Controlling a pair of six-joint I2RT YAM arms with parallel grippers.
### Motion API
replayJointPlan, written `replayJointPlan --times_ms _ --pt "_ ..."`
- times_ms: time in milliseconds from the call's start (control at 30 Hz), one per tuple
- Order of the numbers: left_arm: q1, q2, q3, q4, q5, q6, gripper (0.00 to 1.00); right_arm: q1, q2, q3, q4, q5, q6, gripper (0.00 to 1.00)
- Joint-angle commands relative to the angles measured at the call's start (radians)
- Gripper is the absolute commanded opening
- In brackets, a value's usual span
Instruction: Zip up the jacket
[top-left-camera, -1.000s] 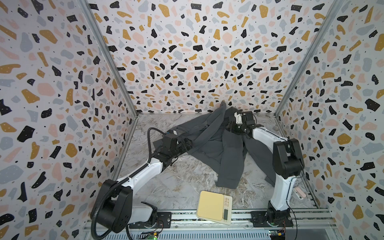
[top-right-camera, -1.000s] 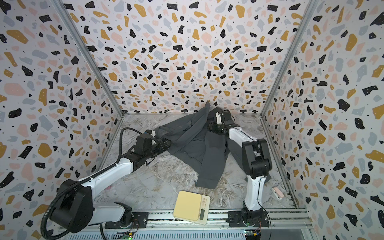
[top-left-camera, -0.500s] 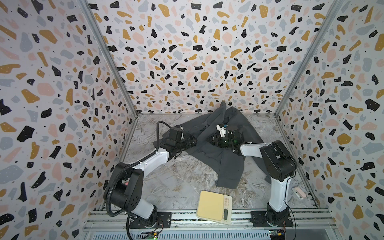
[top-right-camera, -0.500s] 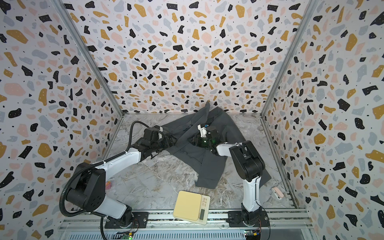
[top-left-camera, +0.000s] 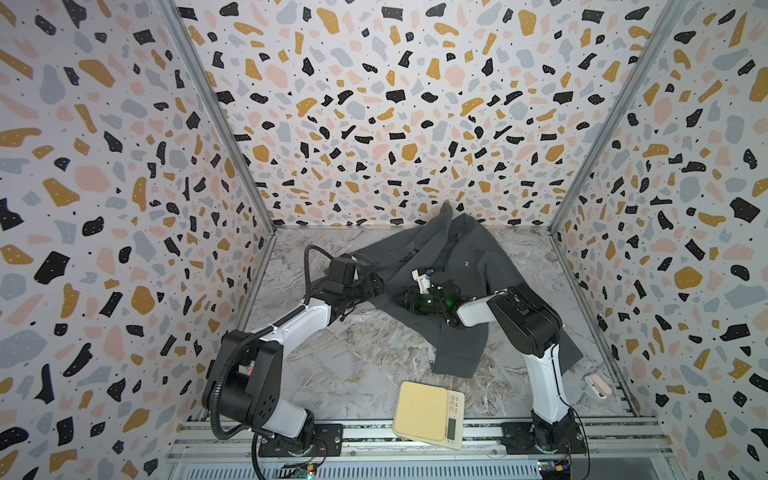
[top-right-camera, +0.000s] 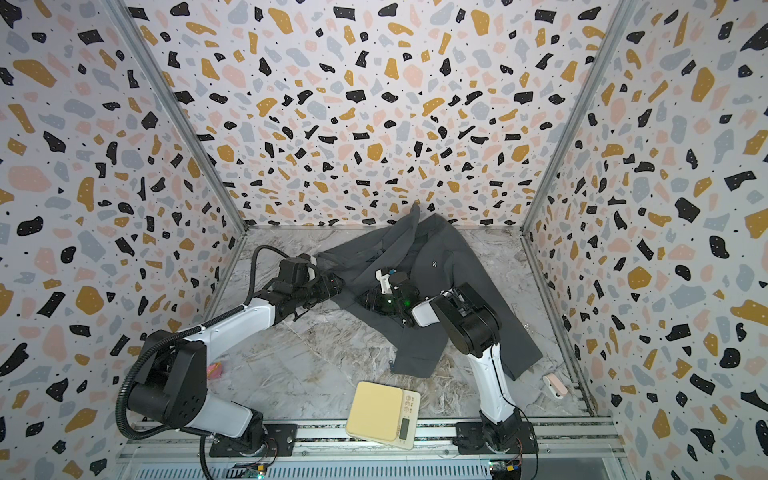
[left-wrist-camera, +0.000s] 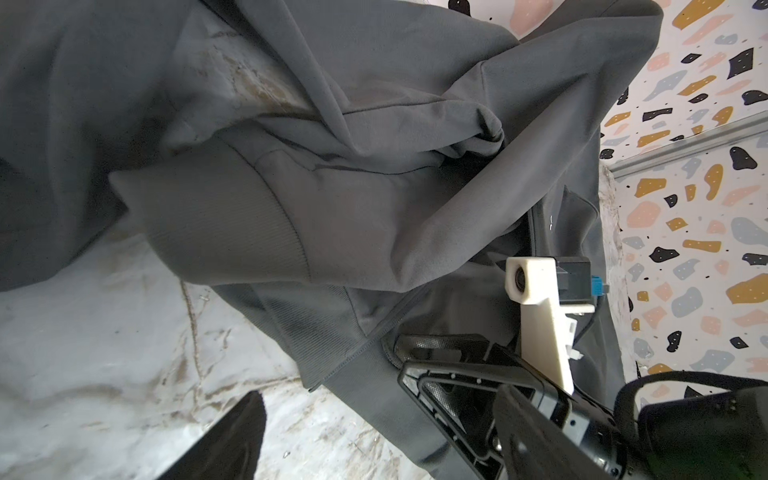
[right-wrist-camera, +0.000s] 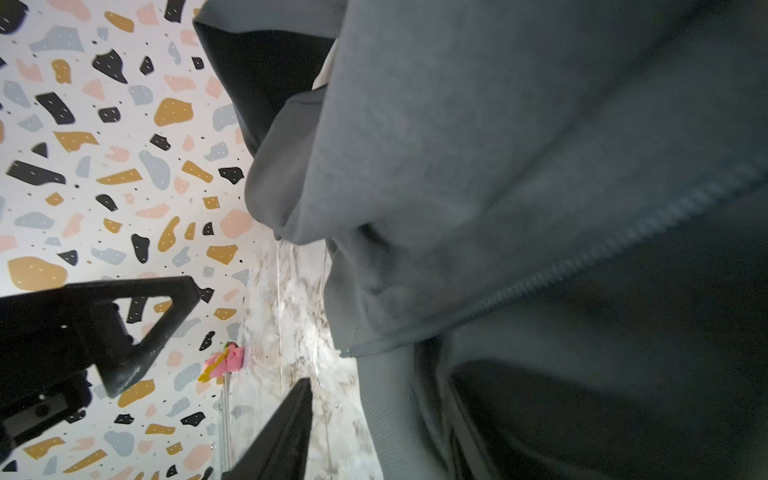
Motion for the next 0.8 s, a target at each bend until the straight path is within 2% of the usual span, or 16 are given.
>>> replayJointPlan --times_ms 0,133,267,333,467,633,767 --pt "-0.001 -0.008 -0.005 0.014 0.006 0.014 0.88 0.006 0.047 0.052 0.041 0.011 0.064 0.52" --pt "-0.001 -0.009 -0.003 -0.001 0.004 0.023 0.87 0.005 0.086 0.089 0.033 0.034 0.093 0.53" --pt "-0.001 -0.022 -0.016 0.002 -0.001 0.017 0.87 0.007 0.122 0.1 0.13 0.044 0.15 0.52" --pt "-0.001 -0.025 -0.02 0.001 0.0 0.017 0.87 0.007 0.13 0.11 0.171 0.032 0.159 0.46" --pt "-0.001 -0.053 -0.02 -0.012 -0.003 0.047 0.86 0.007 0.101 0.119 0.183 0.01 0.13 0.26" --pt "0.0 -0.167 -0.085 0.086 -0.03 0.067 0.86 -0.01 0.064 0.117 0.191 -0.05 0.094 0.0" --pt "-0.001 -0.188 -0.063 0.055 0.0 0.103 0.87 -0.032 0.005 0.113 0.099 -0.102 0.045 0.0"
